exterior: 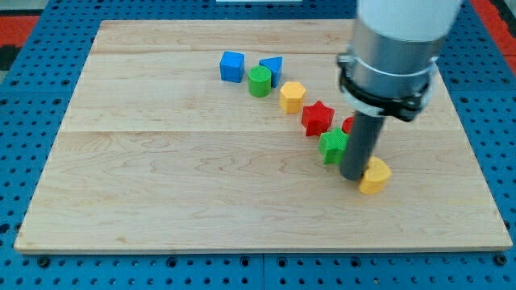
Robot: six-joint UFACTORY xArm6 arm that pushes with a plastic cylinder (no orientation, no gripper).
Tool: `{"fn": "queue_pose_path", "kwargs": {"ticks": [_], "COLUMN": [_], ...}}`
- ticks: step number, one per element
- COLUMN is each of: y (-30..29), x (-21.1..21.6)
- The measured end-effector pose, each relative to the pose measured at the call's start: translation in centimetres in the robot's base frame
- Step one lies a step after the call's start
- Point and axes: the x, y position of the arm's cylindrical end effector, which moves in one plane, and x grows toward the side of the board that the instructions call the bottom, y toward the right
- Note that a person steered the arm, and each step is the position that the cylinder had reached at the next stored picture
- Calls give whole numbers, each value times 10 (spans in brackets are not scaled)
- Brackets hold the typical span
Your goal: Move your arm left to the blue cube
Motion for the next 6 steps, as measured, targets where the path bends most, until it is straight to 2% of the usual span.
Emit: {"fn": "queue_pose_path", "kwargs": {"ticks": [1, 2, 3, 6], "y": [-19, -100, -160, -262], "x": [22, 12, -25, -185]}}
